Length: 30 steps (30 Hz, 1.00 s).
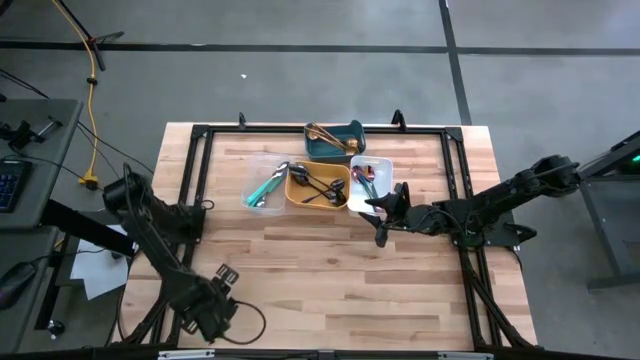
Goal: Sort silverware by color (type)
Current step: Put the turquoise blue spoon into the transparent bin
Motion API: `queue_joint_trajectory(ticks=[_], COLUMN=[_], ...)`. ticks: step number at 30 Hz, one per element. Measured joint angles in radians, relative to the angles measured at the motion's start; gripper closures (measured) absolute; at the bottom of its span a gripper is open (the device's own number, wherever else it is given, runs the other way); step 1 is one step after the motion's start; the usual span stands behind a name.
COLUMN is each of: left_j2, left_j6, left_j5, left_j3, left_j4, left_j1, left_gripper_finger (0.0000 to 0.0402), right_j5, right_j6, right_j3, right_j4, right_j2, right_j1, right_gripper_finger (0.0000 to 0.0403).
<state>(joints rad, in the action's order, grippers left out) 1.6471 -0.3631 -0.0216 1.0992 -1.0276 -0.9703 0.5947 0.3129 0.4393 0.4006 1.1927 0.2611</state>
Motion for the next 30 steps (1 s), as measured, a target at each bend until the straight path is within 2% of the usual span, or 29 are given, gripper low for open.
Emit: queue_joint_trajectory(ticks=[12, 17, 22, 30], left_j2=[0.059, 0.069, 0.069, 0.069], left_j6=[0.213, 0.189, 0.185, 0.251], left_j5=[0.006, -0.012, -0.046, -0.046], left_j3=[-0.003, -0.033, -0.035, -0.035], left_j4=[0.013, 0.068, 0.038, 0.063], left_j1=[-0.091, -0.098, -0.111, -0.145], left_gripper_finger=[0.0250, 0.0250, 0.0250, 0.0250], right_j5=[0.000, 0.000, 0.000, 0.000], right_j6=[-0.006, -0.002, 0.000, 0.000], right_j3=[0.000, 0.000, 0.000, 0.000], right_j4=[0.000, 0.000, 0.000, 0.000], right_j2=[0.000, 0.000, 0.000, 0.000], right_j1=[0.000, 0.000, 0.000, 0.000], right_gripper_finger=[0.0213, 0.0213, 0.0213, 0.0213])
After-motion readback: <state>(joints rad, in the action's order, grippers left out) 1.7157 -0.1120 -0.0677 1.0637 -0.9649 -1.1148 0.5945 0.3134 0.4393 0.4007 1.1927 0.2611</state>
